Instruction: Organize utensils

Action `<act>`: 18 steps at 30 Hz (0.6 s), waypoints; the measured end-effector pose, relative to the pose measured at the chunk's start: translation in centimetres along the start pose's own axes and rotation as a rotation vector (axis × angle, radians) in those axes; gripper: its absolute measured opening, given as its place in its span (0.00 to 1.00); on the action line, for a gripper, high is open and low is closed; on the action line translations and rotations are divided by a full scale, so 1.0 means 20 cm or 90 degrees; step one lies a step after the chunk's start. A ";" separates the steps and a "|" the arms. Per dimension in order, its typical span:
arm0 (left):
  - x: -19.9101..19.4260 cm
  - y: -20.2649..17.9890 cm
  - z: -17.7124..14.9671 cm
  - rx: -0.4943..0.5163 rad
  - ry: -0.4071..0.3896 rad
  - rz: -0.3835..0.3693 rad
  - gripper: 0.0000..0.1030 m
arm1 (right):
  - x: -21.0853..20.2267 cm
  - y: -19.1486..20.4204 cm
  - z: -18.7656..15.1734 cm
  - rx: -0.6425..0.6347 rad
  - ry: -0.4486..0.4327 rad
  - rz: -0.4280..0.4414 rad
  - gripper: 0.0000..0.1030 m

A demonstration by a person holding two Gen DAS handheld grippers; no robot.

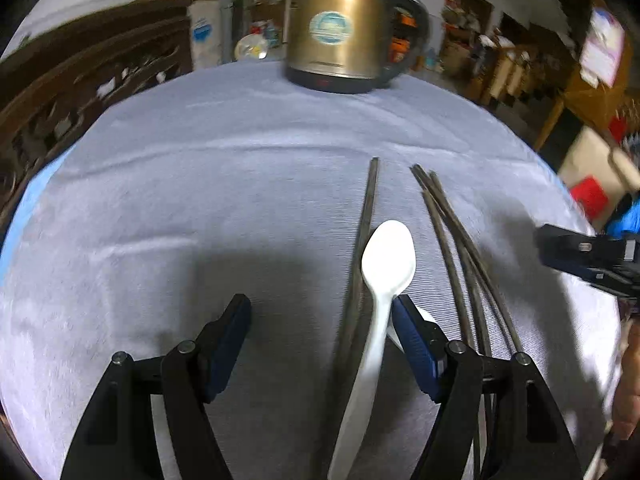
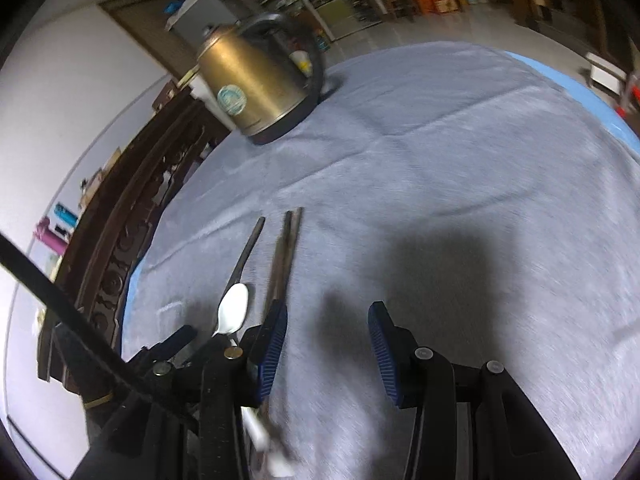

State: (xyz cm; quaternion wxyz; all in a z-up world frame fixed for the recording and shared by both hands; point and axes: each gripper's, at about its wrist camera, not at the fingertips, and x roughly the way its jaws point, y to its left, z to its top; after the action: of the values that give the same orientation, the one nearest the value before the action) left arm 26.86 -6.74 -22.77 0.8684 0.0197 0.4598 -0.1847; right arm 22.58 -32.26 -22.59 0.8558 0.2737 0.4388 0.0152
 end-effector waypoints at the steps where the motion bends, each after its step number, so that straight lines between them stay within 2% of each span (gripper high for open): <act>1: -0.02 0.04 -0.01 -0.018 0.001 -0.008 0.72 | 0.04 0.04 0.02 -0.010 0.005 0.001 0.45; 5: -0.07 0.07 -0.04 -0.028 -0.008 -0.024 0.72 | 0.19 0.17 0.06 -0.059 0.026 -0.022 0.45; 7: -0.09 0.08 -0.04 -0.024 -0.015 -0.019 0.72 | 0.28 0.22 0.06 -0.089 0.048 -0.063 0.45; 11: -0.12 0.12 0.02 -0.019 -0.028 -0.039 0.71 | 0.32 0.24 0.06 -0.112 0.042 -0.094 0.45; 15: -0.08 0.09 0.17 0.026 -0.030 -0.031 0.71 | 0.30 0.26 0.16 -0.125 0.024 -0.073 0.44; 18: -0.02 0.08 0.28 0.049 -0.018 -0.005 0.70 | 0.34 0.30 0.26 -0.148 0.050 -0.041 0.33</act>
State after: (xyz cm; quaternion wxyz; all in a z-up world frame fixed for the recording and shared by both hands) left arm 31.58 -6.23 -19.48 0.8727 0.0488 0.4401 -0.2057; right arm 32.02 -27.77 -22.39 0.8638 0.1575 0.4760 0.0488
